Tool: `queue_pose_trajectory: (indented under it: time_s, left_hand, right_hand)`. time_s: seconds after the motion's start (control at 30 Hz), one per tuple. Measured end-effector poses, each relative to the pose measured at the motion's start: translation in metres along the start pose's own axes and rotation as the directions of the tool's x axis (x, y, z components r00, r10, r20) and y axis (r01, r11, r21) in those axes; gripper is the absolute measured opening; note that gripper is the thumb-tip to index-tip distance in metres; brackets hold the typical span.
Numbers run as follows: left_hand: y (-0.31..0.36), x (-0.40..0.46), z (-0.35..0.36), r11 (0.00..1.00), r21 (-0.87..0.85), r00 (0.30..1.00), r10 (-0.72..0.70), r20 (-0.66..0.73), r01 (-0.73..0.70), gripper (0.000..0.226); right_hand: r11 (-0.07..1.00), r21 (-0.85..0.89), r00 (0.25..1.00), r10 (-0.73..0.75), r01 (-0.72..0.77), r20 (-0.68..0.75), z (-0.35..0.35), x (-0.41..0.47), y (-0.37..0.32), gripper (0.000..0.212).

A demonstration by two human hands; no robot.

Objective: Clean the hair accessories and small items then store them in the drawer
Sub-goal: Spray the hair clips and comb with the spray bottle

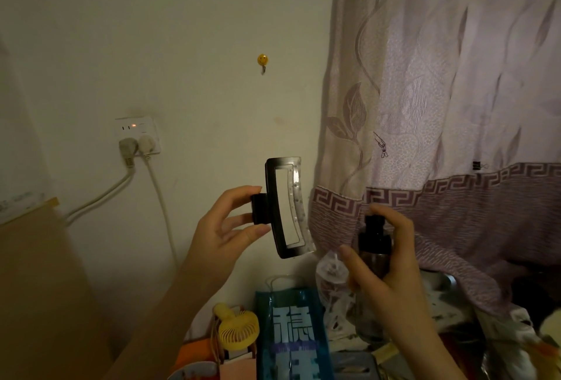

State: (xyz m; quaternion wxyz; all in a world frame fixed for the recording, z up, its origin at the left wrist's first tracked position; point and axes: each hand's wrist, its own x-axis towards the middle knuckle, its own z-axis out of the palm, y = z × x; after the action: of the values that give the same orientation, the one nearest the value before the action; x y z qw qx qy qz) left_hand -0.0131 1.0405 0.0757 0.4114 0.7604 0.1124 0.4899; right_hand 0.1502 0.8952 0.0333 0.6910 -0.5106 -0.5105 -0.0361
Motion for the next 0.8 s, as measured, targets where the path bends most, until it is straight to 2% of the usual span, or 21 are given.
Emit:
queue_pose_trajectory:
  time_s: [0.07, 0.13, 0.2, 0.3, 0.43, 0.57, 0.73, 0.8]
  left_hand:
    - [-0.001, -0.002, 0.002, 1.000, -0.022, 1.000, -0.011, 0.004, 0.011, 0.046]
    - [-0.001, -0.004, 0.005, 0.999, -0.047, 1.000, -0.025, 0.015, 0.026, 0.045]
    - [0.000, -0.008, 0.010, 0.998, -0.065, 1.000, -0.025, 0.020, 0.026, 0.045]
    - [0.001, -0.014, 0.016, 0.995, -0.094, 1.000, -0.021, -0.010, 0.020, 0.045]
    - [-0.001, -0.021, 0.024, 0.988, -0.144, 0.998, -0.052, -0.024, 0.048, 0.046]
    - [-0.004, -0.024, 0.023, 0.990, -0.114, 0.997, -0.081, 0.004, 0.081, 0.048]
    - [-0.008, -0.018, 0.006, 0.991, 0.016, 0.986, -0.132, 0.103, 0.131, 0.075]
    - [-0.004, -0.009, -0.001, 0.991, 0.032, 0.984, -0.133, 0.118, 0.130, 0.078]
  right_hand:
    - [0.987, 0.134, 0.996, 0.092, -0.092, 0.006, 0.001, 0.002, 0.000, 0.066]
    - [0.950, 0.242, 0.981, 0.192, -0.196, 0.039, 0.003, 0.003, 0.003, 0.083]
    - [0.926, 0.288, 0.970, 0.232, -0.244, 0.074, 0.005, 0.003, 0.006, 0.096]
    - [0.906, 0.299, 0.954, 0.283, -0.299, 0.097, 0.013, 0.000, 0.005, 0.101]
    - [0.875, 0.350, 0.939, 0.339, -0.335, 0.051, 0.023, -0.002, 0.007, 0.084]
    - [0.846, 0.386, 0.924, 0.379, -0.368, 0.050, 0.024, 0.001, 0.010, 0.069]
    - [0.846, 0.374, 0.924, 0.365, -0.381, 0.115, 0.014, 0.007, 0.009, 0.055]
    - [0.848, 0.364, 0.923, 0.358, -0.385, 0.143, 0.010, 0.011, 0.009, 0.055]
